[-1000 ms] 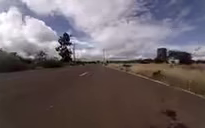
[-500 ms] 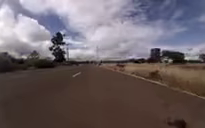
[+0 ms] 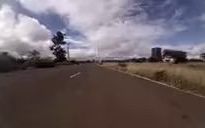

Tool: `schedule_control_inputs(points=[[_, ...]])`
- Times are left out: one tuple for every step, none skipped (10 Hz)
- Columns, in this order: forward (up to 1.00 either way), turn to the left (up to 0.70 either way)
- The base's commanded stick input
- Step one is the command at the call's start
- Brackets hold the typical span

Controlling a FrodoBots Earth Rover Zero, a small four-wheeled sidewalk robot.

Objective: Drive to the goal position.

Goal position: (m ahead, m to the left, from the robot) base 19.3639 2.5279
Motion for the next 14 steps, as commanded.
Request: schedule_control_inputs(points=[[0.70, 0.00], [0.70, 0.00], [0.70, 0.00], [0.70, 0.00], [0.70, 0.00], [0.70, 0.00], [0.70, 0.00], [0.70, 0.00], [0.70, 0.00], [0.70, 0.00], [0.70, 0.00], [0.70, 0.00], [0.70, 0.00], [0.70, 0.00]])
